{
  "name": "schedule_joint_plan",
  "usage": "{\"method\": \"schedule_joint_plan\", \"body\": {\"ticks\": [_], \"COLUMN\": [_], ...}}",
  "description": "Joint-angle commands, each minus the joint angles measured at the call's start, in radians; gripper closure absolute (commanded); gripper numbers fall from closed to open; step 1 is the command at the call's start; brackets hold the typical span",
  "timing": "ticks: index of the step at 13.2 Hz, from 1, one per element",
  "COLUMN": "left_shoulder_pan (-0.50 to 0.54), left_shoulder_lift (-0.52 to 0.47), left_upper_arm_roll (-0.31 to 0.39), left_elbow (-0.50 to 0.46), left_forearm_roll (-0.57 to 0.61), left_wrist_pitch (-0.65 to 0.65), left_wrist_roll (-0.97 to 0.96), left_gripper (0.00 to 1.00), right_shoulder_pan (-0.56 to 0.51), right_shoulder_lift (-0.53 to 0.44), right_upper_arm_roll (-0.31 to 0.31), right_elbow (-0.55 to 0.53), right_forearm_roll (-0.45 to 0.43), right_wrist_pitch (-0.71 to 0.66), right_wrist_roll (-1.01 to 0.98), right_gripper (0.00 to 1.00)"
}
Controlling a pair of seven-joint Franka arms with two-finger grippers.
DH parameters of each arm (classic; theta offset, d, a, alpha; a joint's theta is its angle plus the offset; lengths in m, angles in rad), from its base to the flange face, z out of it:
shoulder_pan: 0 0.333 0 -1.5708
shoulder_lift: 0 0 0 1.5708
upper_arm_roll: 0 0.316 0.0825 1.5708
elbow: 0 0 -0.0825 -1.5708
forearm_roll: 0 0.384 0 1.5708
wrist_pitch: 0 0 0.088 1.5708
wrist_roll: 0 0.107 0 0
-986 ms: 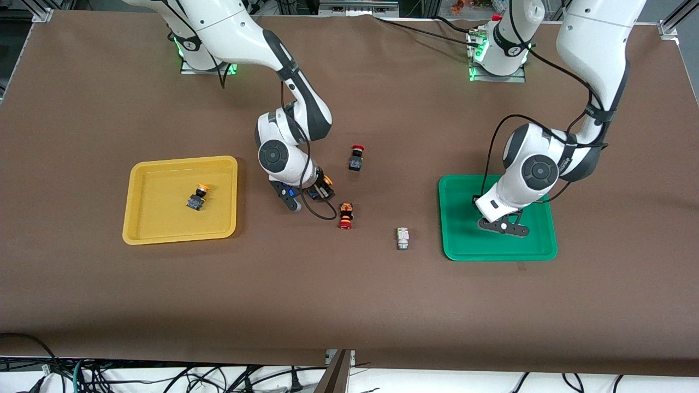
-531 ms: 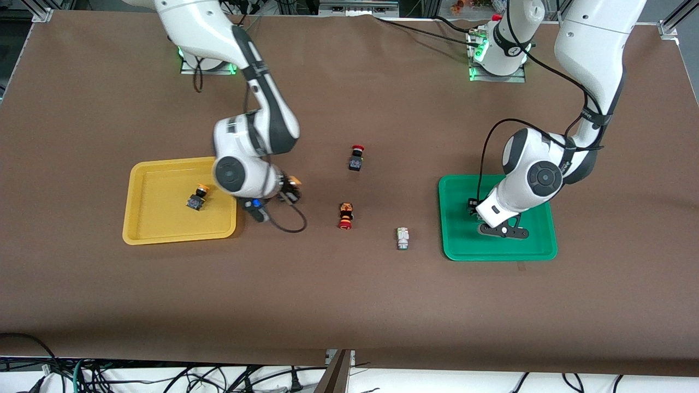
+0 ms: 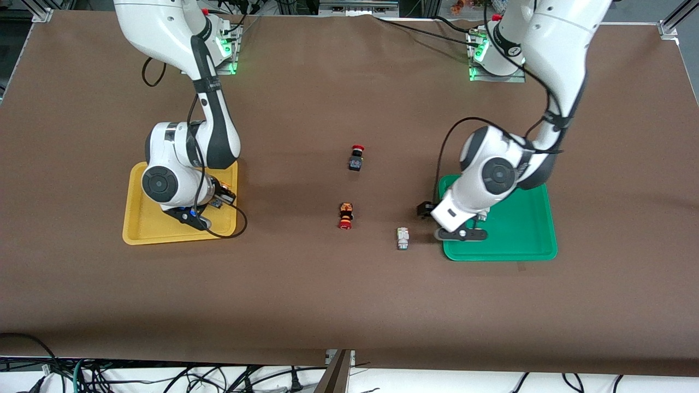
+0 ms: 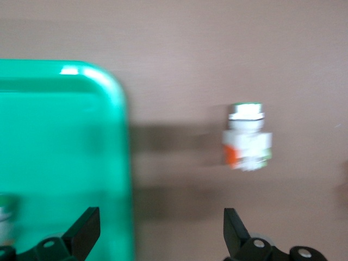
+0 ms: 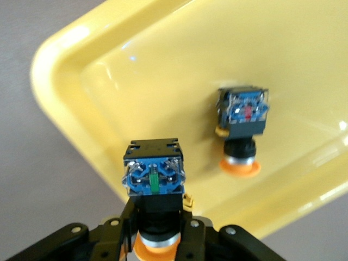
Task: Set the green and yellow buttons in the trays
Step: 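Place the black switch in the yellow tray while the left gripper reaches another switch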
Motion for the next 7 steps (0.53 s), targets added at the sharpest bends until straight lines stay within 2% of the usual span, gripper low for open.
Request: {"method": "schedule_joint_plan", "body": {"ticks": [1, 3, 4, 5, 6, 7], "left_shoulder_pan": [-0.057, -0.080, -0.089, -0.091, -0.091, -0.091], "left_shoulder_lift": [0.127, 0.178, 0.198, 0.215, 0.235, 0.255], "left_upper_arm_roll": [0.013, 0.016, 0.016, 0.020, 0.026, 0.030], "left_elbow": [0.173, 0.244, 0.271, 0.291, 0.313, 0.324], "left_forearm_roll": [0.013, 0.079, 0.113, 0.149, 0.179, 0.193], "left_wrist_pitch": [0.009, 0.009, 0.009, 0.010, 0.018, 0.039], "left_wrist_roll": [-0.096, -0.171, -0.197, -0.210, -0.210, -0.213], "left_gripper": [0.00, 0.00, 0.00, 0.00, 0.00, 0.00], "right_shoulder_pan": [0.003, -0.005, -0.006, -0.005, -0.002, 0.000], "right_shoulder_lift": [0.000, 0.010, 0.018, 0.015, 0.004, -0.022], "right_upper_arm_roll": [0.000, 0.003, 0.003, 0.003, 0.004, 0.003], "right_elbow": [-0.063, -0.061, -0.061, -0.055, -0.048, -0.038], "right_forearm_roll": [-0.003, 0.011, 0.014, 0.028, 0.031, 0.031], "right_wrist_pitch": [0.104, 0.125, 0.134, 0.127, 0.115, 0.086], "right_wrist_roll": [-0.044, -0.056, -0.072, -0.072, -0.064, -0.062], "right_gripper": [0.80, 0.54, 0.26, 0.10, 0.03, 0.02]}}
